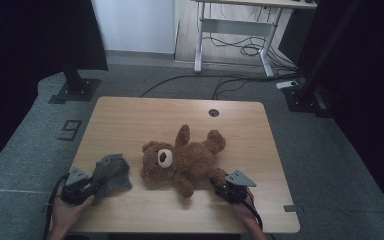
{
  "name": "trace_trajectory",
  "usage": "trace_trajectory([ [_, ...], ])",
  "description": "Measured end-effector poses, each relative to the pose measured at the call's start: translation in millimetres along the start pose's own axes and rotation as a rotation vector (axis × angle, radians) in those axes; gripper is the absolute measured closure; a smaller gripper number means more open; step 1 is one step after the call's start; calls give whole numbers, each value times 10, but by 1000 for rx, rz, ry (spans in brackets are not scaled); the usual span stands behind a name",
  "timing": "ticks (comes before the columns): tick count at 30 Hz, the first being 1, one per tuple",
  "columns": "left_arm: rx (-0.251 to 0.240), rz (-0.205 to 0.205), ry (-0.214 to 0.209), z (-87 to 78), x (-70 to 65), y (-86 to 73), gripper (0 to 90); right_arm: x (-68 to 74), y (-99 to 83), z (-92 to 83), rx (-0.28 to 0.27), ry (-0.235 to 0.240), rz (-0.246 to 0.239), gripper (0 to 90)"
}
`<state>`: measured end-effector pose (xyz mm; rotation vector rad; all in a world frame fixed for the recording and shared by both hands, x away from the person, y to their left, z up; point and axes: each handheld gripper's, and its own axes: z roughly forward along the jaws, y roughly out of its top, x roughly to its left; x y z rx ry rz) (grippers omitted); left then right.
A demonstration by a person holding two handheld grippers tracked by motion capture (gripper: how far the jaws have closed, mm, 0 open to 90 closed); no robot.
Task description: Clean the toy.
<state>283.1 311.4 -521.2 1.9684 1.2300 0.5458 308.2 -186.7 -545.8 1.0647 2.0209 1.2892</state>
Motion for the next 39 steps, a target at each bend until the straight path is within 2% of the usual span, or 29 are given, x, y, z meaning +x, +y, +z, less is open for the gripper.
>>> trace_trajectory([
  [2,-10,5,-5,38,-21,12,610,-1,1,3,-1,0,2,531],
  [4,13,13,-29,64,-31,67,475,-1,0,2,-3,0,5,530],
  [5,9,21,-26,59,-38,98,377,-2,-1,1,-4,0,5,529],
  [6,-8,21,-24,40,-39,128,299,-4,-2,-2,-6,0,6,527],
  [8,-44,16,-28,-22,-30,194,212,-3,-2,-9,-6,2,7,523],
  [10,-84,17,-25,-99,-22,256,162,-1,-1,-19,-9,2,7,520],
  [12,-109,18,-18,-156,-42,316,148,1,0,-27,-9,5,4,508],
  [14,-124,28,-45,-166,-118,374,150,-1,3,-37,-14,13,2,481],
  [16,-119,64,-75,-113,-260,430,158,-16,14,-57,-18,20,-1,442],
  [18,-106,92,-134,-5,-425,490,174,-48,32,-76,-28,35,15,398],
  [21,-69,149,-180,232,-686,572,175,-106,76,-100,-41,46,41,356],
  [23,-36,172,-206,399,-829,619,175,-135,109,-100,-51,56,50,369],
  [26,-1,178,-241,613,-966,672,198,-152,136,-76,-49,59,57,412],
  [29,7,173,-226,752,-1014,708,253,-140,131,-27,-33,55,44,456],
  [34,8,149,-199,876,-995,767,342,-125,110,4,-28,49,40,499],
  [39,15,146,-177,1022,-1015,861,354,-139,122,92,-15,9,39,507],
])
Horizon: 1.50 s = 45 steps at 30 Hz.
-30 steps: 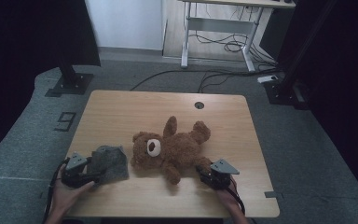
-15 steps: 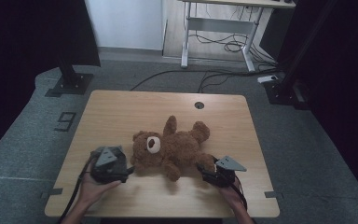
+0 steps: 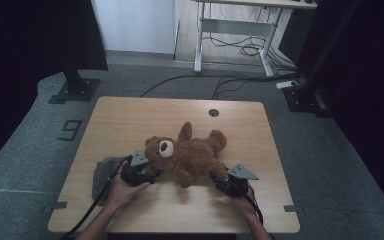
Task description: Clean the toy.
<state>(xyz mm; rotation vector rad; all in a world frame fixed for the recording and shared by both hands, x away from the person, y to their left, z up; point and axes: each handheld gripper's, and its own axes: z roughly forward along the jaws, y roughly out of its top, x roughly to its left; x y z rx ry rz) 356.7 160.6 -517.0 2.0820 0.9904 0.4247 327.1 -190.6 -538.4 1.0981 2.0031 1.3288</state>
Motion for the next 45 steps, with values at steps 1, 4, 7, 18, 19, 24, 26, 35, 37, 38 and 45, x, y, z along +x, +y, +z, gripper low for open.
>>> trace_trajectory([
  [1,1,-4,3,32,11,27,354,-18,7,26,2,-9,4,508],
  [4,-6,-19,8,110,55,100,353,-119,33,104,-5,-19,25,507],
  [7,-6,-27,17,159,105,148,347,-208,52,193,-12,-11,63,505],
  [18,-78,-16,-8,-90,127,139,274,-302,116,86,-73,-4,109,244],
  [19,-82,-14,-9,-123,122,132,273,-310,113,15,-97,-4,116,240],
  [24,-112,-3,-4,-356,97,44,272,-318,33,-254,-120,-2,110,226],
  [26,-108,-2,-6,-424,91,1,271,-327,-22,-347,-111,-6,103,226],
  [35,-102,-2,-10,-727,59,-318,265,-431,-273,-598,-54,-47,116,238],
  [37,-96,-11,-16,-759,63,-393,265,-464,-317,-611,-40,-47,123,241],
  [38,-92,-10,-15,-768,59,-430,265,-479,-342,-615,-32,-43,127,249],
  [45,-90,-16,-19,-857,76,-573,264,-509,-374,-616,-11,-44,147,257],
])
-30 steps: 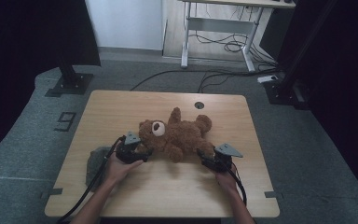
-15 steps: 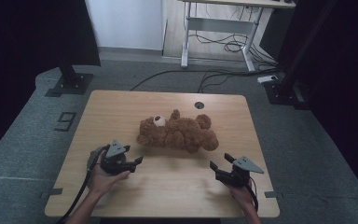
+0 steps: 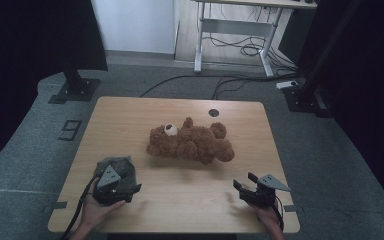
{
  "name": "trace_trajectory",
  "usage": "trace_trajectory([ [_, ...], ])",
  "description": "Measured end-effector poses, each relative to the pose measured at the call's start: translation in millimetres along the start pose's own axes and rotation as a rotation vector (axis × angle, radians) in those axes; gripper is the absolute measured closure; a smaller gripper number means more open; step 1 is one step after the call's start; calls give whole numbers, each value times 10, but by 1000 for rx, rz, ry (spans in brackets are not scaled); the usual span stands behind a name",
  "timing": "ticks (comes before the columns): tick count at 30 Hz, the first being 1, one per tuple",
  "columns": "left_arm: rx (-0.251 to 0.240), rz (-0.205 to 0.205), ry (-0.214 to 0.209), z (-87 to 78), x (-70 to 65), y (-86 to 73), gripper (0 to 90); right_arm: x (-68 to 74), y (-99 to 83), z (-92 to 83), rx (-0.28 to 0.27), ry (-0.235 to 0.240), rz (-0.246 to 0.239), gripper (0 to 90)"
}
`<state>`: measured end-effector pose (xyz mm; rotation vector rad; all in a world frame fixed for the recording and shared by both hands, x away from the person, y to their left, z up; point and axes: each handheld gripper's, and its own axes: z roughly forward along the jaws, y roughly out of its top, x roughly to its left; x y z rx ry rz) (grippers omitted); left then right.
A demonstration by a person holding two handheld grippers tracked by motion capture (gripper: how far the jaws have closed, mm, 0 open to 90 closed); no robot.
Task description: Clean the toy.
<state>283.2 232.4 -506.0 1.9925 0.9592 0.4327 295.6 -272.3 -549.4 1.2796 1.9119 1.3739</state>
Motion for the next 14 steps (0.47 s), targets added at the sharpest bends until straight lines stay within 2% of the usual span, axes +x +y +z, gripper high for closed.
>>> trace_trajectory([
  [5,-8,-12,8,-45,51,-12,265,-2,3,6,0,-6,-2,255],
  [14,-17,-35,-9,-57,94,4,265,-17,-1,-8,-14,-1,4,253],
])
